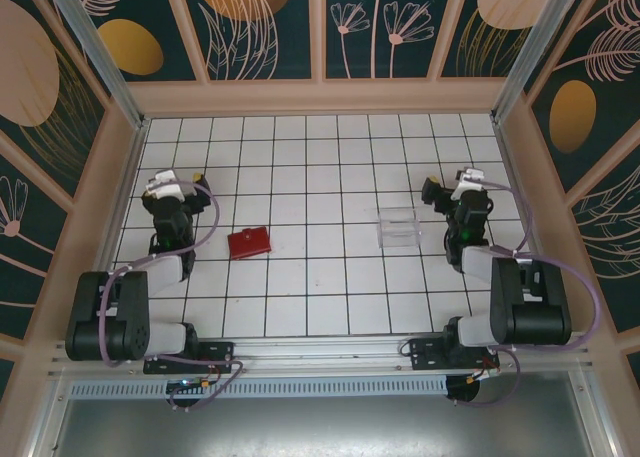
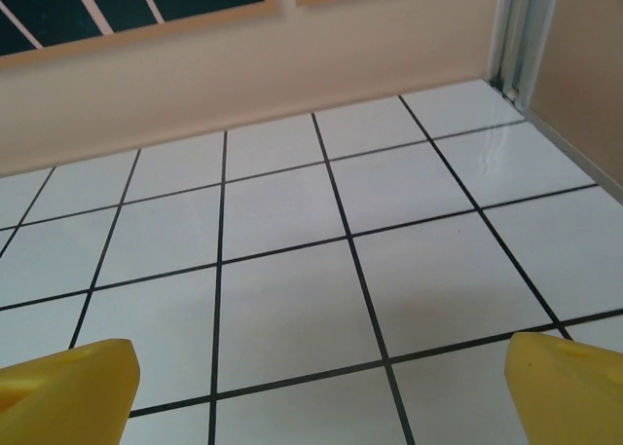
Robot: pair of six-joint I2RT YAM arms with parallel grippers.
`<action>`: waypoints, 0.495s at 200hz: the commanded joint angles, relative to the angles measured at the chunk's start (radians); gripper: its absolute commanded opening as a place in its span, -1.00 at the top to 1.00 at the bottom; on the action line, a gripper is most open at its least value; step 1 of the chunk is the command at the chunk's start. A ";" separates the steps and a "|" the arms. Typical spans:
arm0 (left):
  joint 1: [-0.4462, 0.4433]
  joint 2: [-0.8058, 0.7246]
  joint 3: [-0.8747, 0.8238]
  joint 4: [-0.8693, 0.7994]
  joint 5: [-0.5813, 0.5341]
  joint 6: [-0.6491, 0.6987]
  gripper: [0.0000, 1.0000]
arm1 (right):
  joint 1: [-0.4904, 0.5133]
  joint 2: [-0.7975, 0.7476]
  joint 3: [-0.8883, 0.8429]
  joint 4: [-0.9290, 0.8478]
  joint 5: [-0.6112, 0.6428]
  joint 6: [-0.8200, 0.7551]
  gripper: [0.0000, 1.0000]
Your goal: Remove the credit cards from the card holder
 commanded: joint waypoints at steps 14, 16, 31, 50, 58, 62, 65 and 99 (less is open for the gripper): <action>-0.049 -0.032 0.134 -0.378 0.005 -0.121 -0.96 | 0.037 -0.089 0.136 -0.478 0.021 0.147 -0.90; -0.052 -0.032 0.139 -0.389 0.011 -0.127 -0.96 | 0.036 -0.091 0.143 -0.497 0.016 0.155 -0.89; -0.076 -0.027 0.190 -0.491 0.072 -0.172 -0.94 | 0.037 -0.104 0.199 -0.649 -0.015 0.220 -0.83; -0.098 0.008 0.269 -0.644 0.155 -0.214 -0.91 | 0.041 -0.115 0.241 -0.779 -0.038 0.268 -0.67; -0.104 0.027 0.300 -0.710 0.188 -0.218 -0.89 | 0.040 -0.116 0.257 -0.831 -0.074 0.278 -0.59; -0.107 0.040 0.315 -0.740 0.201 -0.221 -0.89 | 0.041 -0.114 0.264 -0.854 -0.088 0.277 -0.54; -0.107 0.049 0.327 -0.762 0.215 -0.225 -0.88 | 0.041 -0.113 0.270 -0.876 -0.098 0.273 -0.51; -0.129 0.093 0.393 -0.915 0.347 -0.248 -0.79 | 0.044 -0.094 0.285 -0.971 -0.158 0.209 -0.21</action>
